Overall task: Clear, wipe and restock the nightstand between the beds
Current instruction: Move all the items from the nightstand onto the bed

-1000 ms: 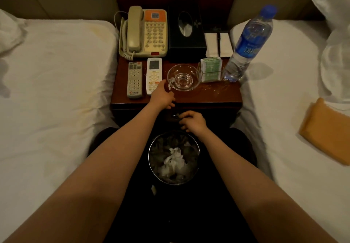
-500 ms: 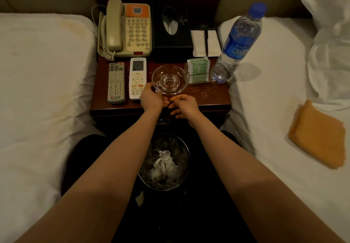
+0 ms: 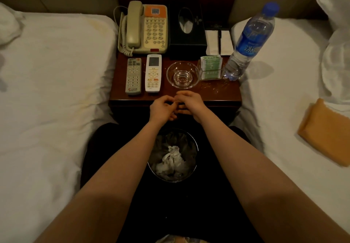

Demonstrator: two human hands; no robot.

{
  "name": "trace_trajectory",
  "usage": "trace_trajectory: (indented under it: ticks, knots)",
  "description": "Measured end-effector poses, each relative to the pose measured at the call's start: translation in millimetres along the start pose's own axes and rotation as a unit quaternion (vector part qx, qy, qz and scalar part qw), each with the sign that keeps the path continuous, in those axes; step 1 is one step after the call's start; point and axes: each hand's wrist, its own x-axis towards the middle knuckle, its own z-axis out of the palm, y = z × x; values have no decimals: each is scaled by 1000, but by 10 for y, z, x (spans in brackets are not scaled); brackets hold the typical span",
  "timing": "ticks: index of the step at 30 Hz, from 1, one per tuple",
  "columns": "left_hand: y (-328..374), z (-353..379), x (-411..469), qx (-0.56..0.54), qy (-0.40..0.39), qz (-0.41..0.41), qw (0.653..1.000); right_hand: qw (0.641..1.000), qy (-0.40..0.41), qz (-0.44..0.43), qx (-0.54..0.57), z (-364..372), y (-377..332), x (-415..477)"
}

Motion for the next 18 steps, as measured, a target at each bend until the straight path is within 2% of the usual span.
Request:
trace_trajectory:
  ticks: [4,7,10,12,14,18]
  knots:
    - [-76,-154,-75,42,-32,-12,999,997,33,-35,-53,72,140,-93]
    - [-121,-258,-132,72,-57,-62,994,992,70,-14,-103,44,282,-119]
    - [-134,-383,-128,75,-32,-85,993,982,33,55,-180,-13,379,-139]
    - [-114,-464,-111,72,-15,-84,994,952,-23,80,-294,-35,372,-196]
    - [-70,-538,-87,68,-1,-78,995,927,-42,56,-369,-32,329,-221]
    - [47,-695,1,50,38,-78,995,942,-20,-27,-333,131,110,-216]
